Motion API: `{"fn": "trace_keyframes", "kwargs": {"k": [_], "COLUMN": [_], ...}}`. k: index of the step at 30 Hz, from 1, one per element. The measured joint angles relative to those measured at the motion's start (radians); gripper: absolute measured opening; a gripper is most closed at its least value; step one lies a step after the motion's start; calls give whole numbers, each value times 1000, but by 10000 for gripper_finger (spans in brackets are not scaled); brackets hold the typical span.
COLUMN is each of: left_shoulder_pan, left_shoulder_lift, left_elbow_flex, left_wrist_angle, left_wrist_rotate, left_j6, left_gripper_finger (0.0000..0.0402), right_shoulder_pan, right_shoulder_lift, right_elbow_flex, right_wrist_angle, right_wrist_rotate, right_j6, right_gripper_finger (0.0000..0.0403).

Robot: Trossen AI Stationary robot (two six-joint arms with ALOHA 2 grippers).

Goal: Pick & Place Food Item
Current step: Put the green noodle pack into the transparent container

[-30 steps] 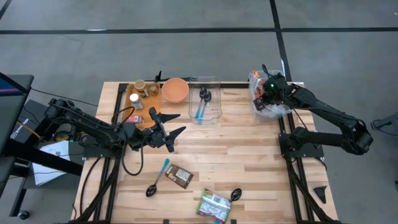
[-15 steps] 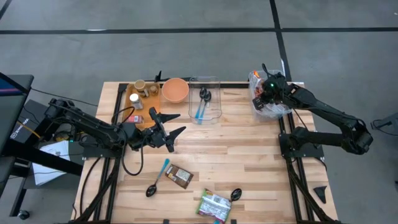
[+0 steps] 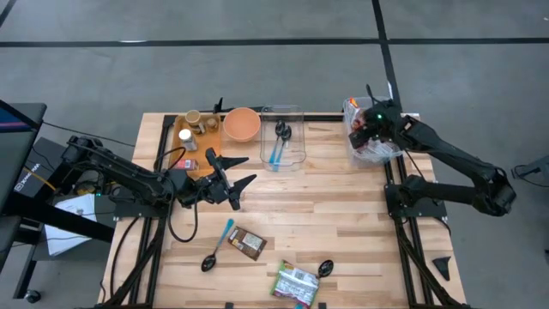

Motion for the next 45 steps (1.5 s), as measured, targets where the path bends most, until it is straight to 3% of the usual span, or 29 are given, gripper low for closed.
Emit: {"fn": "trace_keyframes", "kwargs": {"k": [7, 14, 20, 30, 37, 45], "left_shoulder_pan": [0, 0, 0, 0, 0, 0], "left_shoulder_lift": [0, 0, 0, 0, 0, 0], "left_elbow_flex": [0, 0, 0, 0, 0, 0], "left_wrist_angle": [0, 0, 0, 0, 0, 0], "left_wrist_rotate": [0, 0, 0, 0, 0, 0], "left_j6": [0, 0, 0, 0, 0, 0], "left_gripper_finger": [250, 250, 250, 250, 250, 250], "right_shoulder_pan": [0, 78, 165, 270, 401, 552], "right_shoulder_lift": [-124, -253, -306, -307, -264, -196], "right_elbow_flex": [0, 2, 2, 2, 2, 2], "right_wrist_angle": [23, 38, 30, -13, 2, 13], "right_wrist_rotate": [-2, -89, -80, -117, -233, -238], "right_j6": [-3, -25, -10, -10, -118, -207], "right_gripper_finger": [248, 249, 249, 249, 249, 249]}}
